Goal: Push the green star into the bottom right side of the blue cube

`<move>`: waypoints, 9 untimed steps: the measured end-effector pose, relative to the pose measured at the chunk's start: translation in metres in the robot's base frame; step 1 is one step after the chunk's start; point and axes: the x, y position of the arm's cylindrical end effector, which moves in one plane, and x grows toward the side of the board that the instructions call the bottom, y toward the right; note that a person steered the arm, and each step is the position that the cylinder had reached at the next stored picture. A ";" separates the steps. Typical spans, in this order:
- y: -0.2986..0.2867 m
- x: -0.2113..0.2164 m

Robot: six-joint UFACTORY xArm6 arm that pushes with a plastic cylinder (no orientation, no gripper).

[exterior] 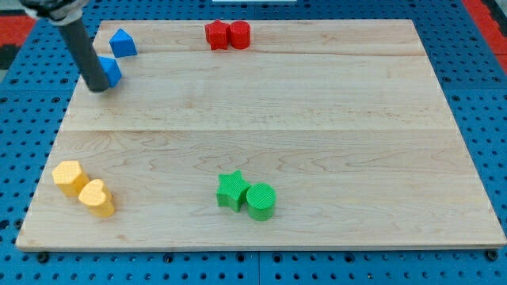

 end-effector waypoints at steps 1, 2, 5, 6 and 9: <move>0.016 -0.011; 0.039 -0.020; 0.265 0.099; 0.287 0.180; 0.277 0.221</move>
